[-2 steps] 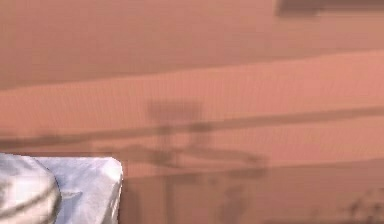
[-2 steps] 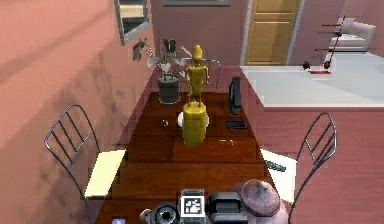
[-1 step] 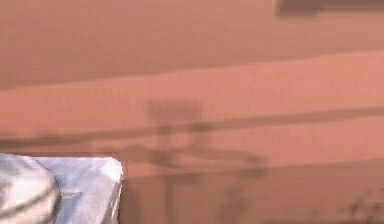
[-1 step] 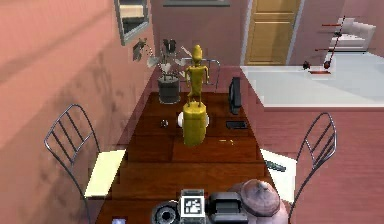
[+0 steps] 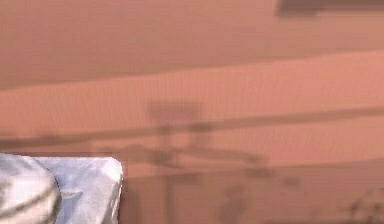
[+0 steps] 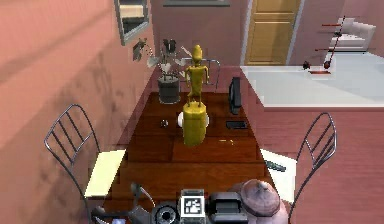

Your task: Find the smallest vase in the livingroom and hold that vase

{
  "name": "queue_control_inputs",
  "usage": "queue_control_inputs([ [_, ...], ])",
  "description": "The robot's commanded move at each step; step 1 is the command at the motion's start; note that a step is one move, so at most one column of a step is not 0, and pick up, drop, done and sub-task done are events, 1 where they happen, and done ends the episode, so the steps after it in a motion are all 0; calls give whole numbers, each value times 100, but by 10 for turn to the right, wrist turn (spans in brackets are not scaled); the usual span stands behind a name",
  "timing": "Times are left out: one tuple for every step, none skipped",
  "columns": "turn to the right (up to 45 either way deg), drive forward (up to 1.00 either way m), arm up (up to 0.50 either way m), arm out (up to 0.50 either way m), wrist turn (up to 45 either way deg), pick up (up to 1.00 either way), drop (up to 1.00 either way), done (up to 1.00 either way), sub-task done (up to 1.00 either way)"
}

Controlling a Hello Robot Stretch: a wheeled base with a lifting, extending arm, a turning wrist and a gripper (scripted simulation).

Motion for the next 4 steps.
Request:
queue_control_inputs([
  [0,0,0,0,450,0,0,0,0],
  [0,0,0,0,30,0,0,0,0],
  [0,0,-30,0,0,0,0,0,0],
  [0,0,0,0,0,100,0,0,0],
])
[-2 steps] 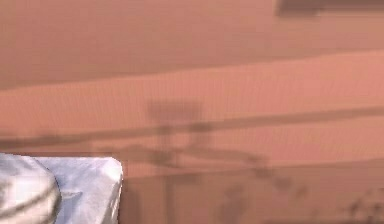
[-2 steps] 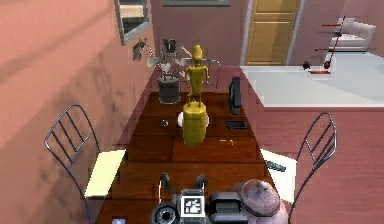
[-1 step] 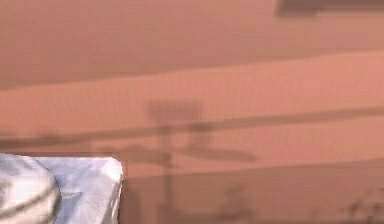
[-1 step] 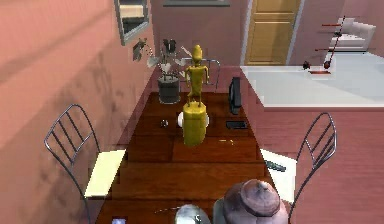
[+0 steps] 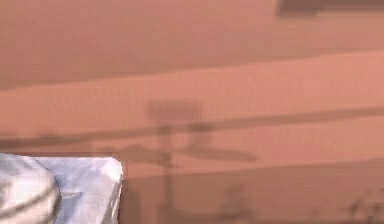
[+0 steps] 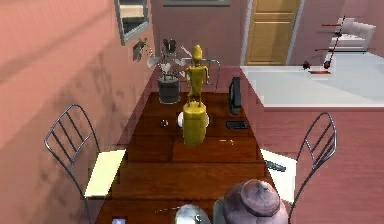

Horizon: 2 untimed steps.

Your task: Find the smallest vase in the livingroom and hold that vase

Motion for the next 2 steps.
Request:
queue_control_inputs([
  [0,0,10,0,0,0,0,0,0],
  [0,0,0,0,0,0,0,100,0],
])
